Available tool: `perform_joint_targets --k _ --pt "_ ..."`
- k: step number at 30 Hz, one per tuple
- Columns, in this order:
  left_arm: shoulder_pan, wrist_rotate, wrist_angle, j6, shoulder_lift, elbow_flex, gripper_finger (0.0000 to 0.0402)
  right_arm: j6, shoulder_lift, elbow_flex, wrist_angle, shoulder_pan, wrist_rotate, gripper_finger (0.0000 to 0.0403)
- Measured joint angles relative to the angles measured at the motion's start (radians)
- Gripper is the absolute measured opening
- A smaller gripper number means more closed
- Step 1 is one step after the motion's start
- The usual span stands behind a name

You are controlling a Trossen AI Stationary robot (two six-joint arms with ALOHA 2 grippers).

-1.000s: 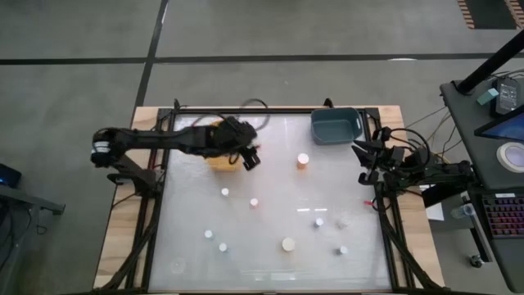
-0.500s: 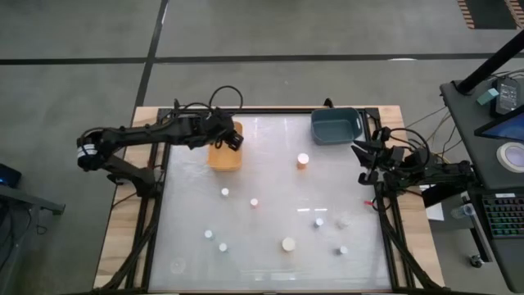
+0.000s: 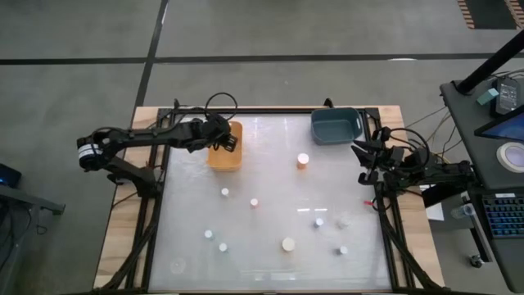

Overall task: Pick and place medicine bottles into bin by pill shape (circle, oval)
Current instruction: Put the orange bottle pill into the yellow bin

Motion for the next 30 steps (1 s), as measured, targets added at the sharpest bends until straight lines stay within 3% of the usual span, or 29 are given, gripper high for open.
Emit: perform_joint_targets --k 30 --pt "-0.001 -0.002 0.033 0.003 0.126 -0.029 0.0199 0.000 0.000 0.000 0.000 0.000 0.001 0.0068"
